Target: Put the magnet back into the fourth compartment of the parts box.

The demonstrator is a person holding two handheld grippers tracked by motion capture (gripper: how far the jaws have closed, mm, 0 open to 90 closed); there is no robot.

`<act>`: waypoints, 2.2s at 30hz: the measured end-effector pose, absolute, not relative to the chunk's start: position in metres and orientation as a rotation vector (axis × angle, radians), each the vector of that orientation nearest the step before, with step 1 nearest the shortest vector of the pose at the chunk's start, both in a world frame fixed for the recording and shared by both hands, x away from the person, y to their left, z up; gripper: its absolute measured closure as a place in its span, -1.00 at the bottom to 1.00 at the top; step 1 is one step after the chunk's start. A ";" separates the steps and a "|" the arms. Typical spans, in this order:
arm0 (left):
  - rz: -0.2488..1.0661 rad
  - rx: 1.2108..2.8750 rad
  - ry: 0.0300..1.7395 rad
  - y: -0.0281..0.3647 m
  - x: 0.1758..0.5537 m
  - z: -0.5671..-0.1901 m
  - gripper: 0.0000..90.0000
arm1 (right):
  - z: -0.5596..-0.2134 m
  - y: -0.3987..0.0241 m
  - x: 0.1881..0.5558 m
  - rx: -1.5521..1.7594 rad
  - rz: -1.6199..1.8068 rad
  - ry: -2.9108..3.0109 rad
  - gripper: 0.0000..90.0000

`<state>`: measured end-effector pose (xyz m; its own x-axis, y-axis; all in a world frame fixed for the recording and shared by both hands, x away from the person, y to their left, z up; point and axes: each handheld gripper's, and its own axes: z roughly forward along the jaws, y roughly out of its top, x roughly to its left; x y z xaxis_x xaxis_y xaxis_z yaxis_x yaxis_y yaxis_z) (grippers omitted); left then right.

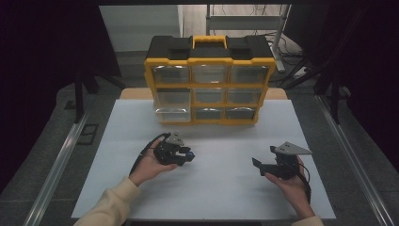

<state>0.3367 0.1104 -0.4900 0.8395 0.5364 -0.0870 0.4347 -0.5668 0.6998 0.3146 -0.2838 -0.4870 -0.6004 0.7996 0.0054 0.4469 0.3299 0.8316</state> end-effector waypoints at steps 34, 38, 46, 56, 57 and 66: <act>0.228 2.107 0.680 0.136 0.327 -0.447 0.39 | -0.486 -0.284 0.315 1.098 1.177 2.192 -0.73; 0.246 2.077 0.680 0.141 0.325 -0.438 0.39 | -0.487 -0.284 0.315 1.098 1.176 2.195 -0.73; 0.262 2.014 0.679 0.151 0.321 -0.423 0.39 | -0.487 -0.283 0.315 1.091 1.175 2.202 -0.74; 0.275 1.982 0.679 0.157 0.319 -0.415 0.39 | -0.488 -0.283 0.315 1.093 1.174 2.204 -0.74; 0.275 1.977 0.679 0.158 0.319 -0.414 0.39 | -0.488 -0.283 0.315 1.093 1.174 2.203 -0.74; 0.283 1.919 0.688 0.168 0.317 -0.405 0.39 | -0.488 -0.283 0.315 1.092 1.172 2.203 -0.74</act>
